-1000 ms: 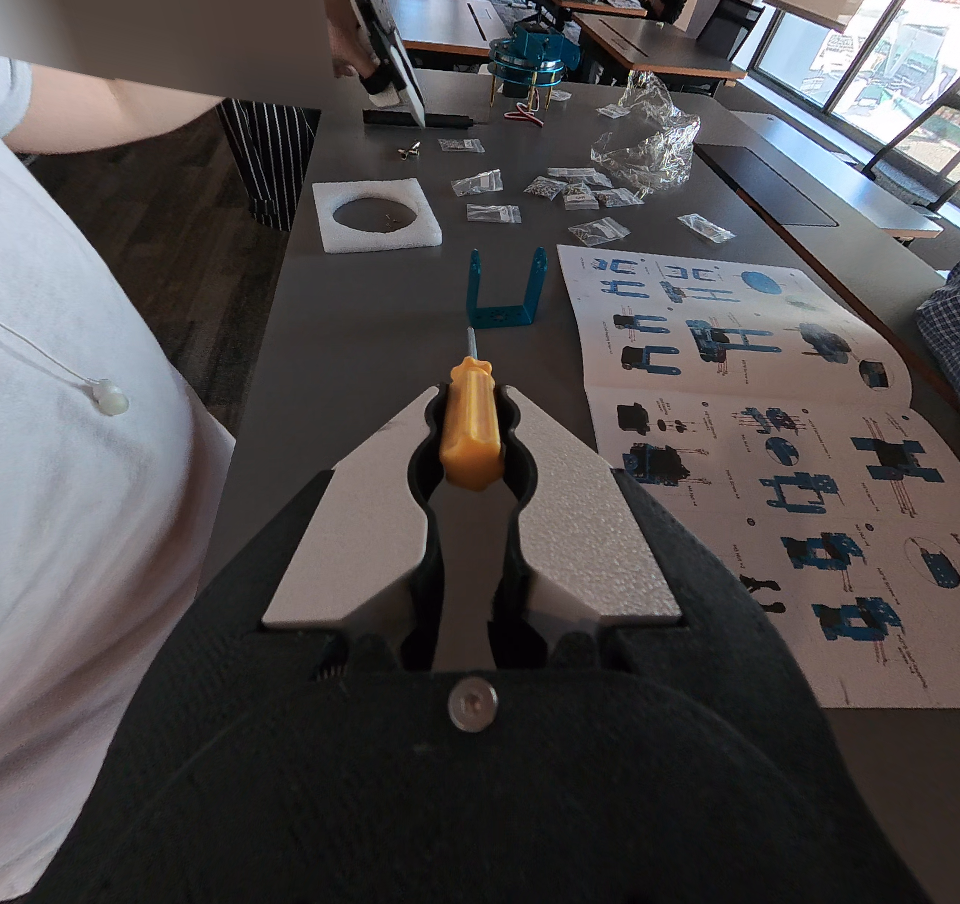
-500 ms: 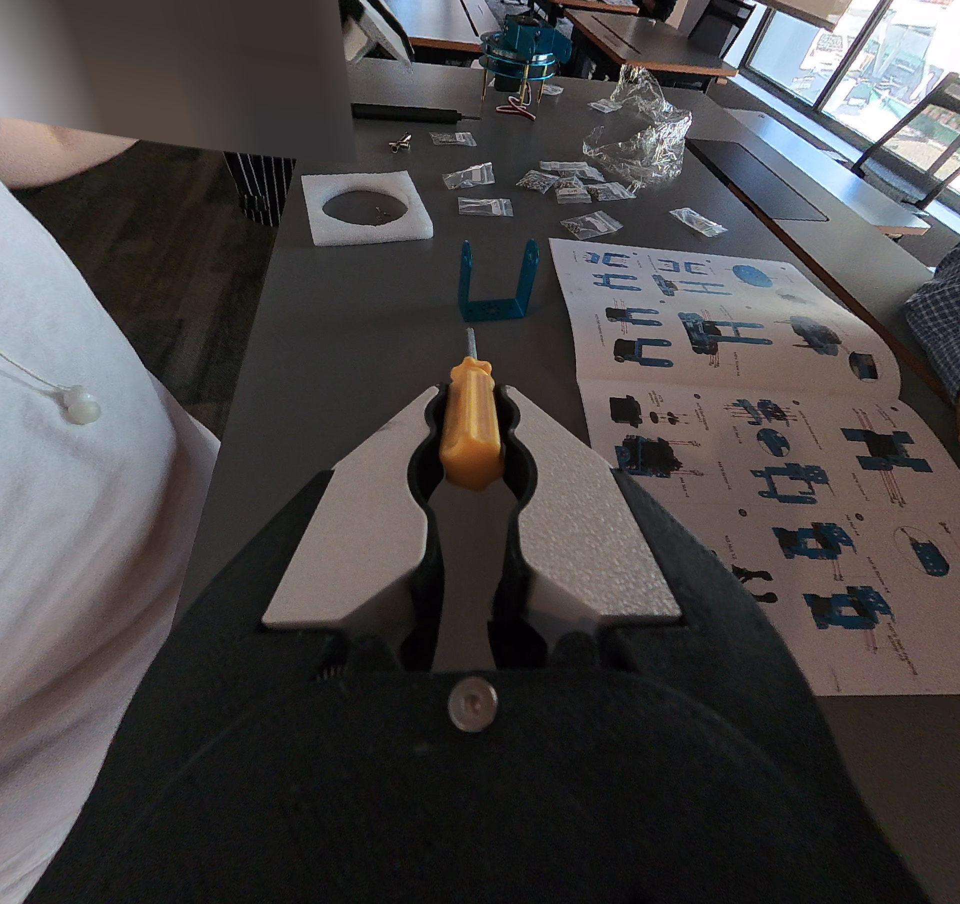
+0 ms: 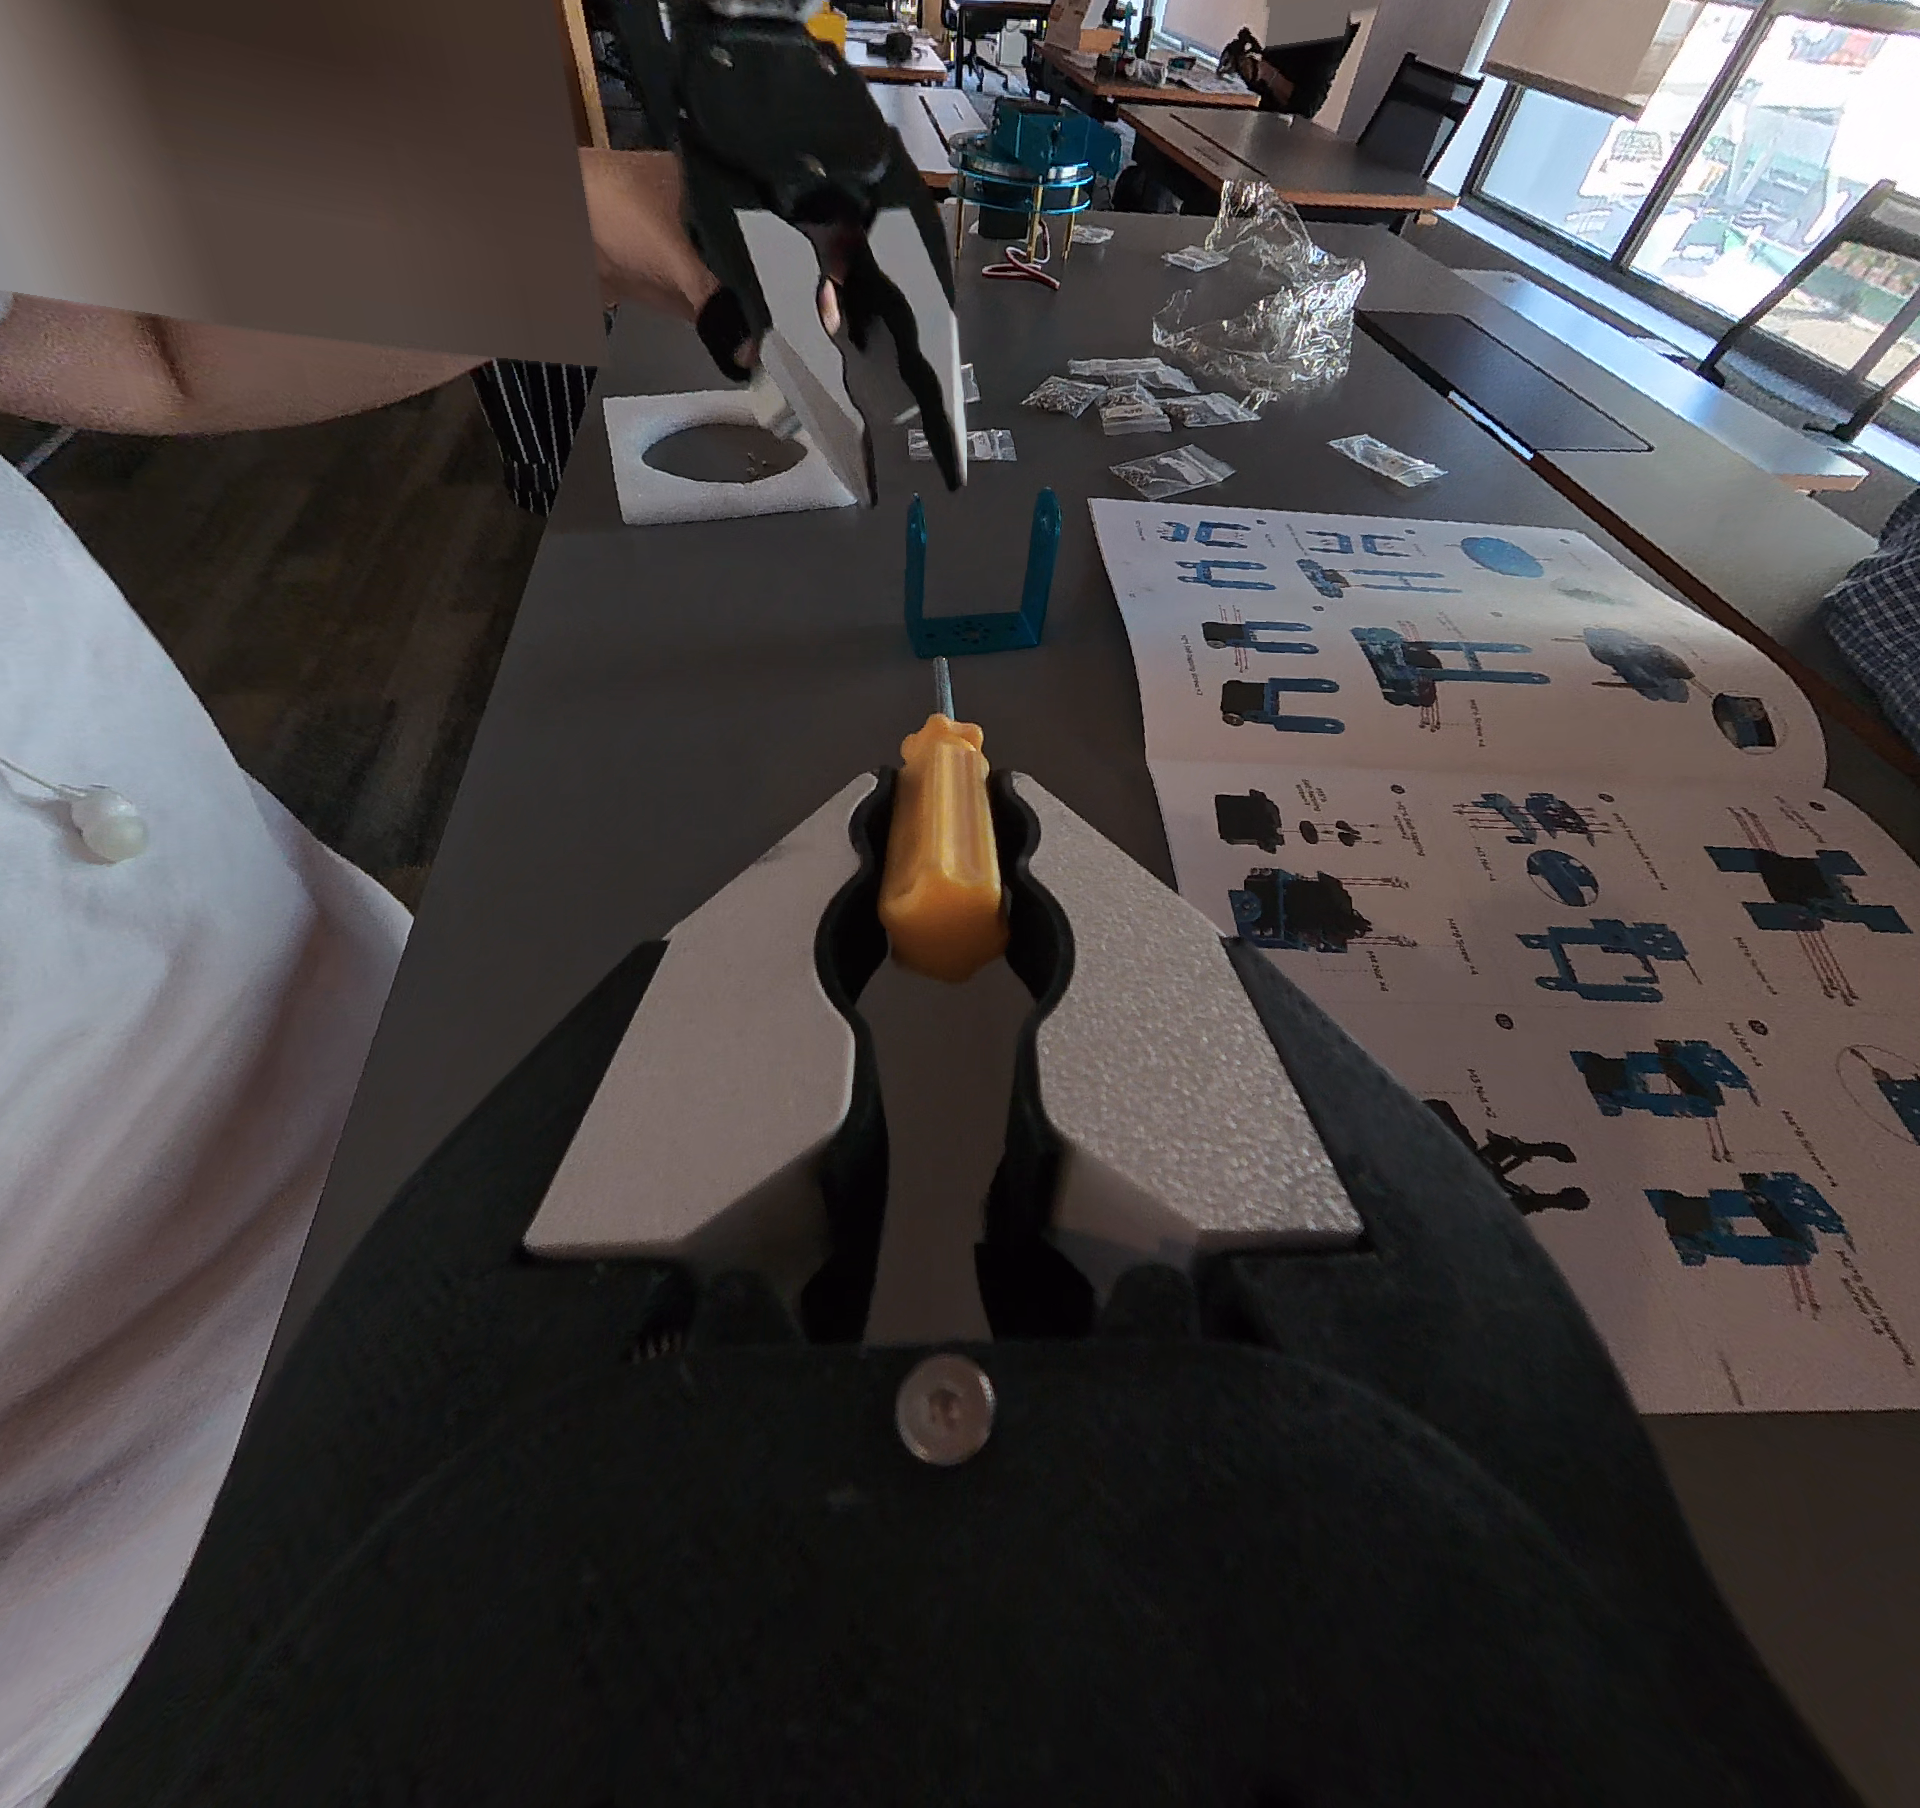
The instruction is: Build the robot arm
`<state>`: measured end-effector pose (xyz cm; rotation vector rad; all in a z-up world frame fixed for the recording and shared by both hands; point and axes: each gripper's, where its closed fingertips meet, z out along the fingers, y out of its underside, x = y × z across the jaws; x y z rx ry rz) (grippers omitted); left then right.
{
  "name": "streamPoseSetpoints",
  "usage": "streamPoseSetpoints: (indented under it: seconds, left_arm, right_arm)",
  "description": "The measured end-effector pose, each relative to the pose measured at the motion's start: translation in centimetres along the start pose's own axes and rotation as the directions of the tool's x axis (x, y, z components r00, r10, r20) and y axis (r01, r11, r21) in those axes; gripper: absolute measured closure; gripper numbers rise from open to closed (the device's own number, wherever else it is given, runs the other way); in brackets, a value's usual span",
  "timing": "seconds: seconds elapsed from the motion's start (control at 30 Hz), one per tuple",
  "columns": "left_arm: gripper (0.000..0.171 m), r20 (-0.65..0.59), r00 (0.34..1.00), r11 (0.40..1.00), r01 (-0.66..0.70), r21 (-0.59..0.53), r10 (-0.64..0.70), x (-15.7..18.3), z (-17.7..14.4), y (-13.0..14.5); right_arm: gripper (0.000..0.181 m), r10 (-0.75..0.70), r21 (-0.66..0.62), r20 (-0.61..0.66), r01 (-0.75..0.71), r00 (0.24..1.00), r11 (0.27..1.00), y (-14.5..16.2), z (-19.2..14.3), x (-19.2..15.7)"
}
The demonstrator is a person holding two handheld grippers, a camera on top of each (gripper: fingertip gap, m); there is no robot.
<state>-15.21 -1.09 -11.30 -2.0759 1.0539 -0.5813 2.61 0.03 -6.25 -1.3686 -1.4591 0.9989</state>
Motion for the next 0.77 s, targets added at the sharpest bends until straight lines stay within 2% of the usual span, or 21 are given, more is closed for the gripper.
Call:
streamPoseSetpoints:
  seconds: [0.1,0.27,0.33,0.43,0.5,0.63,0.77]
  left_arm:
    - [0.138,-0.05,0.999,0.999,0.014,-0.035,-0.015,0.0,1.7,0.6]
    - [0.167,-0.075,0.996,0.996,0.05,-0.073,-0.055,0.1,3.5,1.9]
    - [0.168,-0.095,0.99,0.995,0.098,-0.033,-0.101,0.3,3.9,1.5]
    - [0.171,-0.09,0.971,0.969,0.228,0.093,-0.22,-0.4,3.3,-0.6]
    - [0.171,-0.158,0.933,0.922,0.349,0.169,-0.324,-0.1,2.7,-1.8]
    - [0.171,-0.243,0.854,0.818,0.514,0.259,-0.46,-0.2,2.1,-2.5]
    - [0.171,-0.477,0.697,0.592,0.713,0.376,-0.535,0.5,-0.4,-5.1]
  right_arm:
    - [0.165,0.01,0.009,-0.007,-0.01,1.0,1.0,0.1,-0.4,0.1]
    - [0.165,0.031,0.021,-0.019,-0.03,0.999,0.999,0.6,-1.0,0.4]
    - [0.165,0.036,0.032,-0.022,-0.035,0.999,0.999,0.6,-1.2,0.6]
    - [0.165,0.056,0.057,-0.019,-0.055,0.998,0.997,0.5,-1.4,0.8]
    - [0.165,0.073,0.07,-0.014,-0.072,0.997,0.995,0.6,-1.4,0.9]
    - [0.165,0.098,0.075,-0.013,-0.097,0.995,0.992,1.0,-1.3,1.0]
    - [0.165,0.091,0.086,-0.028,-0.088,0.995,0.992,0.8,-1.5,1.0]
